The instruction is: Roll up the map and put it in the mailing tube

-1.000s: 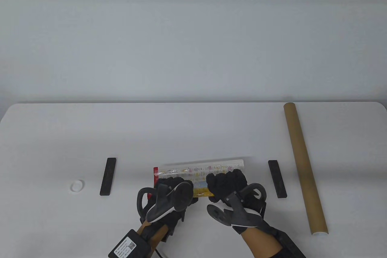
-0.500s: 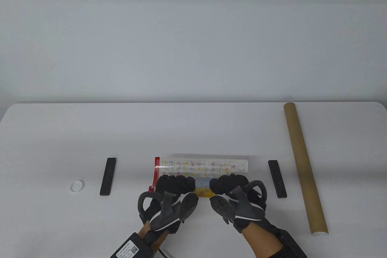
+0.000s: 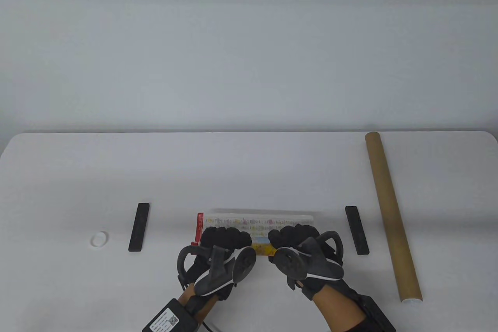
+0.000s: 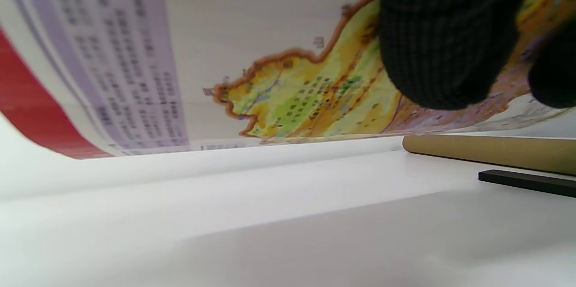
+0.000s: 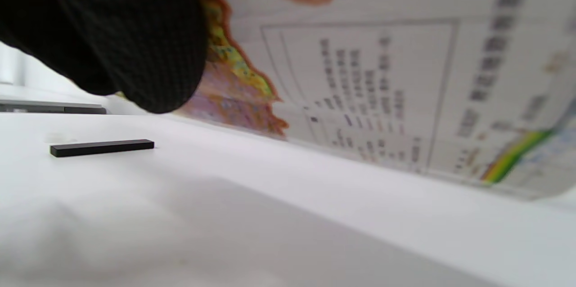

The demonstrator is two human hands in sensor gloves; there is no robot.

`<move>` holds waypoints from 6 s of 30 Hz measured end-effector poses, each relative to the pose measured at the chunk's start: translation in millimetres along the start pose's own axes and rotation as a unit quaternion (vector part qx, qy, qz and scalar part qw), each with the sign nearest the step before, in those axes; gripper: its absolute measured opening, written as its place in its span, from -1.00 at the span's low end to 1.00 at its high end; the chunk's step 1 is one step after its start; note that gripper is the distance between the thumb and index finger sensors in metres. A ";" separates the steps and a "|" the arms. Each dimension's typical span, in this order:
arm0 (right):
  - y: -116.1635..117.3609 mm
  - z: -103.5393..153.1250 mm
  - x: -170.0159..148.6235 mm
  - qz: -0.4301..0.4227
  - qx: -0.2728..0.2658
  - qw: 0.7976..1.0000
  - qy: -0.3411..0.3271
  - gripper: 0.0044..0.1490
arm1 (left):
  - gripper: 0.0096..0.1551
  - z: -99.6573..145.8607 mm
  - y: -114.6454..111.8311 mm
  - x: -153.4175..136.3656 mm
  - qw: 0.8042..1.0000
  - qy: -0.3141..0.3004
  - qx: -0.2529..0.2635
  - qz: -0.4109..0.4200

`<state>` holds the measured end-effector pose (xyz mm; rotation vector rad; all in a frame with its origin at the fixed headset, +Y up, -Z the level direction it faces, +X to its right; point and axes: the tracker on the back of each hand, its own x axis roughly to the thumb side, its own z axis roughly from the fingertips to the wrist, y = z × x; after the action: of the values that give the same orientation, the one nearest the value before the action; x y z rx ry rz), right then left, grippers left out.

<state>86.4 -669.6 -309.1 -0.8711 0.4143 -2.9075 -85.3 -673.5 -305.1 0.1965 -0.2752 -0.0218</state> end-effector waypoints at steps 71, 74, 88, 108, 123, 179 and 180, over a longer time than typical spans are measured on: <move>3.6 -0.5 -9.8 -0.039 0.036 0.999 -0.001 -0.24 | -0.46 1.0 -3.7 3.7 1.000 0.003 -0.006 -0.010; -0.5 0.5 -4.7 0.007 0.017 1.000 -0.008 -0.23 | -0.46 -2.1 -6.6 -1.6 0.998 0.014 -0.041 0.034; 0.2 -1.0 -12.5 -0.025 0.030 0.999 0.007 -0.30 | -0.34 2.8 -6.1 0.0 1.000 0.008 0.011 0.003; -5.5 5.4 -9.8 0.038 -0.007 0.999 -0.013 -0.22 | -0.46 -4.8 -12.0 -14.7 0.992 0.024 -0.079 0.096; 18.3 -1.5 -28.1 -0.112 0.069 0.991 0.015 -0.35 | -0.33 5.0 -7.6 1.9 0.999 -0.003 0.030 -0.043; 14.5 4.4 -10.0 0.019 -0.006 1.000 -0.019 -0.21 | -0.48 -9.7 -19.1 -22.2 0.992 0.034 -0.113 0.054; 14.2 4.5 -9.3 0.025 -0.008 0.999 -0.019 -0.21 | -0.48 -10.4 -19.9 -23.4 0.990 0.035 -0.124 0.062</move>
<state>96.6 -682.8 -314.3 -0.9046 0.4489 -2.8414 -104.9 -689.9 -325.1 -0.0667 -0.2113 0.0739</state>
